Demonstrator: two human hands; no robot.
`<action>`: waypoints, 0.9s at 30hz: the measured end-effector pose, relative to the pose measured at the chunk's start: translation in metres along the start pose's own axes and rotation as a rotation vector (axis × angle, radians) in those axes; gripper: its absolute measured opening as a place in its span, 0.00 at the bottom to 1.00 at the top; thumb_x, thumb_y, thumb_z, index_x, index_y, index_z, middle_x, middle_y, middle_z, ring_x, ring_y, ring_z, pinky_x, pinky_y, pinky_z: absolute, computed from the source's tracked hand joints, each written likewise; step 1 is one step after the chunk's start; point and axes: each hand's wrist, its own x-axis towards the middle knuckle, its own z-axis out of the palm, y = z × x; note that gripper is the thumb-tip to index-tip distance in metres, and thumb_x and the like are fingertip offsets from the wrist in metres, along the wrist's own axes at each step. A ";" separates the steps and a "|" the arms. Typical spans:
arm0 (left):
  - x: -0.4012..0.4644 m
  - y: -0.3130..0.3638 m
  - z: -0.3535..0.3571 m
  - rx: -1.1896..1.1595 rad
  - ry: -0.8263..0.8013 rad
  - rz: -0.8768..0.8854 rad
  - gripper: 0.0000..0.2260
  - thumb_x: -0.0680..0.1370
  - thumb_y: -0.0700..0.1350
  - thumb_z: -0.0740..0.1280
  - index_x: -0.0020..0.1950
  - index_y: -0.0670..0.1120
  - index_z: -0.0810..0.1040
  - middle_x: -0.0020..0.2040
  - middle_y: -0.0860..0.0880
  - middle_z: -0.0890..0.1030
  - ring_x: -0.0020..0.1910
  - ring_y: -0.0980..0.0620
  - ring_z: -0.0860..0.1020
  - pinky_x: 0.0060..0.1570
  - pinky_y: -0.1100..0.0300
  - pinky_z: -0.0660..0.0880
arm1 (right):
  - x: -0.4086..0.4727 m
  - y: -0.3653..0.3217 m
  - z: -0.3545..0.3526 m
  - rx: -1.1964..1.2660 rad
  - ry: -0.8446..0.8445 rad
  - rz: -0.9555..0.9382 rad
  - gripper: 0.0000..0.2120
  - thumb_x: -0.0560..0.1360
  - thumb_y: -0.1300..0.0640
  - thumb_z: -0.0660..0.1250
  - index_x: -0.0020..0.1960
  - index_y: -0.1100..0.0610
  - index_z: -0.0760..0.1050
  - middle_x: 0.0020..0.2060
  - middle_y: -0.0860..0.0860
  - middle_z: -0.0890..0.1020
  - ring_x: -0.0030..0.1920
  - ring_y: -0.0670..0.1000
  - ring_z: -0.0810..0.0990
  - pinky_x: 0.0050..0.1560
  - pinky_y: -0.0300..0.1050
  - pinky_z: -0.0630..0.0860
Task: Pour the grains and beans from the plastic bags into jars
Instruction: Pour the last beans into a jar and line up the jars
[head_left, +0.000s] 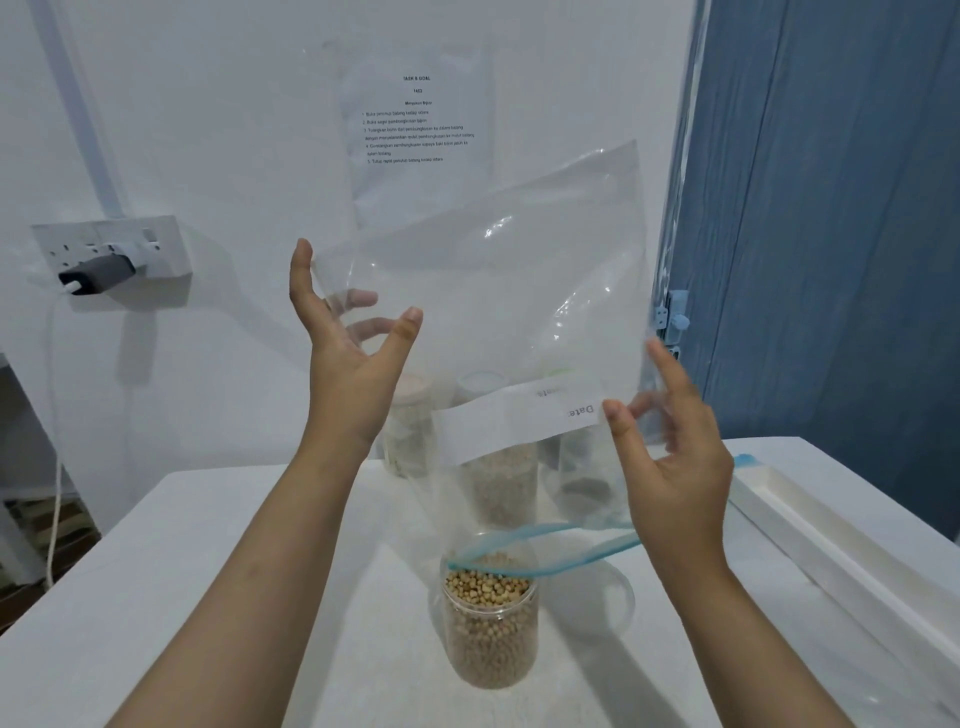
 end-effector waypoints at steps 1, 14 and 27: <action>0.000 0.000 0.000 0.001 -0.001 -0.001 0.39 0.77 0.45 0.72 0.74 0.67 0.47 0.56 0.54 0.71 0.48 0.58 0.78 0.60 0.42 0.77 | 0.000 0.000 0.000 0.007 0.001 0.006 0.27 0.78 0.53 0.70 0.73 0.38 0.66 0.43 0.40 0.78 0.51 0.48 0.76 0.55 0.37 0.72; -0.059 -0.031 0.006 -0.135 -0.065 -0.284 0.45 0.69 0.54 0.71 0.76 0.67 0.45 0.64 0.54 0.74 0.52 0.67 0.79 0.57 0.55 0.76 | -0.006 0.007 0.003 -0.002 -0.037 -0.064 0.28 0.78 0.56 0.70 0.72 0.37 0.66 0.44 0.38 0.78 0.49 0.46 0.75 0.54 0.33 0.70; -0.049 -0.014 0.019 -0.050 -0.131 -0.101 0.42 0.77 0.40 0.71 0.73 0.68 0.45 0.62 0.54 0.72 0.49 0.63 0.79 0.46 0.75 0.73 | -0.002 0.003 -0.002 0.043 0.032 -0.022 0.25 0.79 0.54 0.69 0.72 0.40 0.68 0.45 0.40 0.78 0.50 0.51 0.77 0.55 0.34 0.71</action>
